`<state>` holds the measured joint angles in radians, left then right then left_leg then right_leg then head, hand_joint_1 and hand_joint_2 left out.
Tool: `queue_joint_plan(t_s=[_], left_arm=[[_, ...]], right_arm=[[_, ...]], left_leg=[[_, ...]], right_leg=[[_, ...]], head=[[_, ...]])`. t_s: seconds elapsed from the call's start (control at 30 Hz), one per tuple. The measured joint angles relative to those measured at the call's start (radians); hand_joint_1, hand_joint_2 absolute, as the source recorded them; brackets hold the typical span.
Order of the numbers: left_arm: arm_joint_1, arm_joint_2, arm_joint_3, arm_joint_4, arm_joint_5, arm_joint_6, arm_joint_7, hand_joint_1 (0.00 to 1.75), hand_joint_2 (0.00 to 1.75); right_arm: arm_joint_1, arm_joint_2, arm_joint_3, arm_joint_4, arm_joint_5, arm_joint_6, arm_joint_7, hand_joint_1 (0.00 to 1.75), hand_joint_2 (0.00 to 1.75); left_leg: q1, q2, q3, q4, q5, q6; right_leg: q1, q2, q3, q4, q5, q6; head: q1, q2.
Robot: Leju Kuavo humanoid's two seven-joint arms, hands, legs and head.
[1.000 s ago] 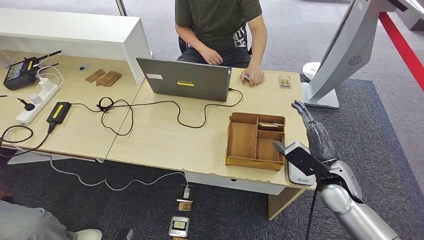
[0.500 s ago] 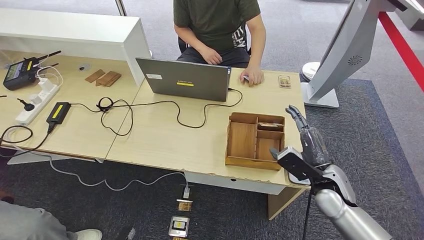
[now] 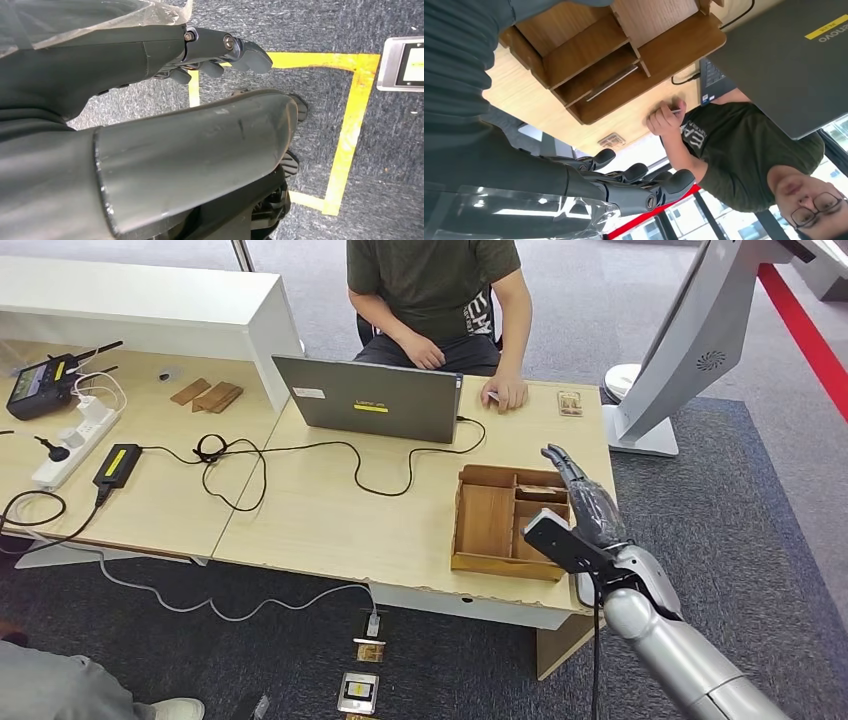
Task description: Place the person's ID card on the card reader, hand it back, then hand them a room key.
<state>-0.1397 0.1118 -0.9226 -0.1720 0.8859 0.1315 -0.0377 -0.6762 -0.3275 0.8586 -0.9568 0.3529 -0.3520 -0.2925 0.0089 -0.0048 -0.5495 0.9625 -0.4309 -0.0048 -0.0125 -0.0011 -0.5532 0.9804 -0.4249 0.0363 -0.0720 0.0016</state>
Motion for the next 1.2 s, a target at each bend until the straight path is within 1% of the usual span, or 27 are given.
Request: queue_joint_plan(t_s=[0.2,0.53,0.73,0.93,1.2], left_arm=[[0.000,0.000,0.000,0.000,0.008,0.008,0.011,0.00,0.00],[0.000,-0.001,0.000,0.000,0.024,0.032,0.027,0.00,0.00],[0.000,-0.001,0.000,0.000,0.027,0.034,0.023,0.00,0.00],[0.000,-0.001,-0.004,0.000,0.030,0.023,0.014,0.00,0.00],[0.001,0.000,-0.010,0.000,0.037,0.021,0.008,0.00,0.00]], right_arm=[[-0.022,0.020,0.013,0.018,0.039,0.024,0.028,0.00,1.75],[-0.038,0.055,0.015,0.062,0.088,0.034,0.008,0.00,1.75],[-0.046,0.065,0.015,0.087,0.128,0.020,-0.001,0.00,1.75],[-0.055,0.063,0.012,0.120,0.194,-0.005,-0.012,0.00,1.75],[-0.056,0.037,-0.012,0.134,0.299,0.001,0.010,0.00,1.75]], left_leg=[[0.000,0.000,0.000,0.000,0.000,0.000],[0.000,0.000,0.000,0.000,0.000,0.000],[0.000,0.000,0.000,0.000,0.000,0.000],[0.000,0.000,0.000,0.000,0.000,0.000],[0.000,0.000,0.000,0.000,0.000,0.000]], right_leg=[[0.000,0.000,0.000,0.000,0.000,0.000],[0.000,0.000,0.000,0.000,0.000,0.000],[0.000,0.000,0.000,0.000,0.000,0.000],[0.000,0.000,0.000,0.000,0.000,0.000],[0.000,0.000,0.000,0.000,0.000,0.000]], head=[[0.000,0.000],[0.000,0.000],[0.000,0.000],[0.000,0.000],[0.000,0.000]])
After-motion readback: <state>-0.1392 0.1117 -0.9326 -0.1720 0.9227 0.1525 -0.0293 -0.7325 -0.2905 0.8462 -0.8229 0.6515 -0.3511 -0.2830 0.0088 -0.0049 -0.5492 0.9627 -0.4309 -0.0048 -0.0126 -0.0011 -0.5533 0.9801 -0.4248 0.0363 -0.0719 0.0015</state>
